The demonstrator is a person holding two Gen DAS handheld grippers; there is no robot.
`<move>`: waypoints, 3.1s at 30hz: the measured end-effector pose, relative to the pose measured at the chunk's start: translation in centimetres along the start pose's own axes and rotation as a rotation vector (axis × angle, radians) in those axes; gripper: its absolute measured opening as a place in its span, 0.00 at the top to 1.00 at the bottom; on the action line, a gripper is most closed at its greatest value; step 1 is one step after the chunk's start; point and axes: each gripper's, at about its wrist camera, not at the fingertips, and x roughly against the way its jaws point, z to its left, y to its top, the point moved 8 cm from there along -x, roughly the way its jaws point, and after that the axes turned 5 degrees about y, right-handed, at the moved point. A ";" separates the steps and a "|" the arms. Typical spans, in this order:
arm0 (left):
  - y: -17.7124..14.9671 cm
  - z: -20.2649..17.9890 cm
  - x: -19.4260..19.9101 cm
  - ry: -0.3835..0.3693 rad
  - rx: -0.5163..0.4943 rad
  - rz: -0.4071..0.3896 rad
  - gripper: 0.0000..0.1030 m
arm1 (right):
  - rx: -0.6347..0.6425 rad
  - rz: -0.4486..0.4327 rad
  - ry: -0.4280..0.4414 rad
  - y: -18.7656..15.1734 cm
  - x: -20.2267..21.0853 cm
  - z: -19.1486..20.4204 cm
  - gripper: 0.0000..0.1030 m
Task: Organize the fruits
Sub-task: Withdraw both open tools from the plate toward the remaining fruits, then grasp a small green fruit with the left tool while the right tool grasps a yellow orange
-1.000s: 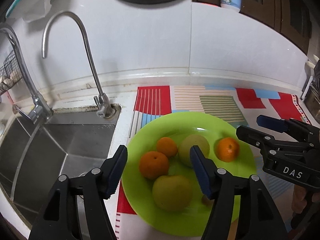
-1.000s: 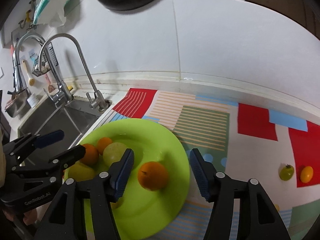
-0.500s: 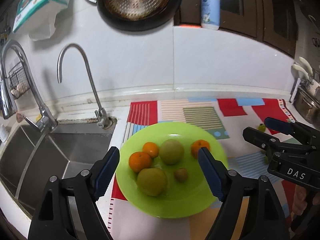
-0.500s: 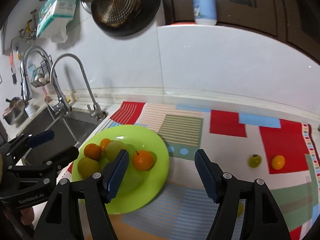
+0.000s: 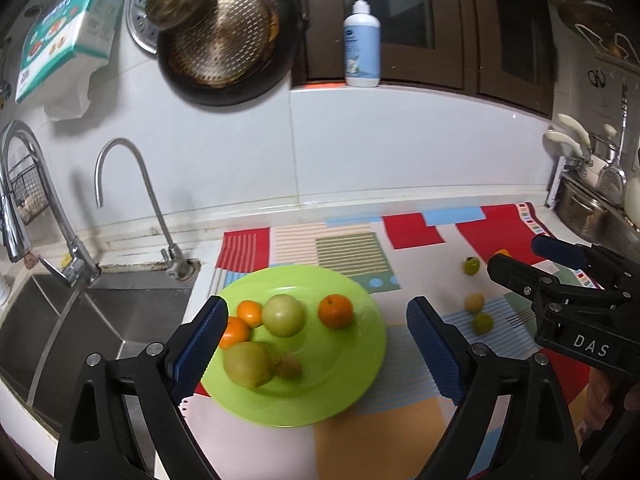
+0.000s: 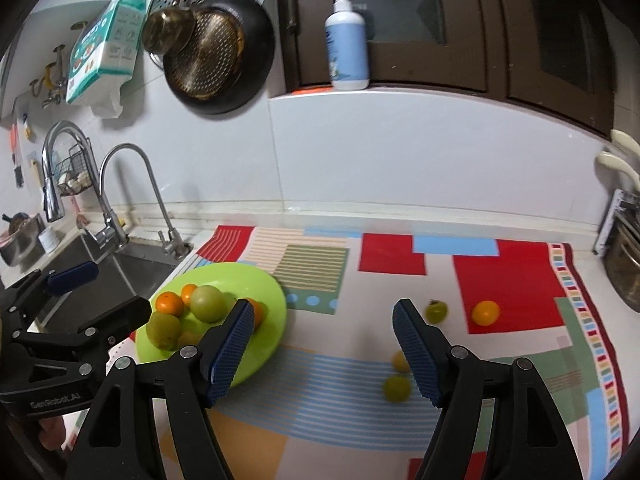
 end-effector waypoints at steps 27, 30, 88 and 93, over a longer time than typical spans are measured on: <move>2.3 -12.7 -0.5 -0.113 -0.100 -0.043 0.09 | -0.003 -0.025 -0.112 -0.6 5.1 -10.9 0.30; 2.7 -14.2 -1.3 -0.133 -0.123 -0.052 0.09 | 0.013 -0.023 -0.125 -0.6 5.0 -11.8 0.30; -0.1 -25.0 -20.7 -0.441 -0.344 0.293 0.72 | 0.004 0.273 -0.004 -4.8 -12.2 -21.0 0.60; 0.4 -24.2 -18.9 -0.425 -0.317 0.274 0.72 | -0.001 0.242 -0.010 -4.5 -10.6 -20.3 0.60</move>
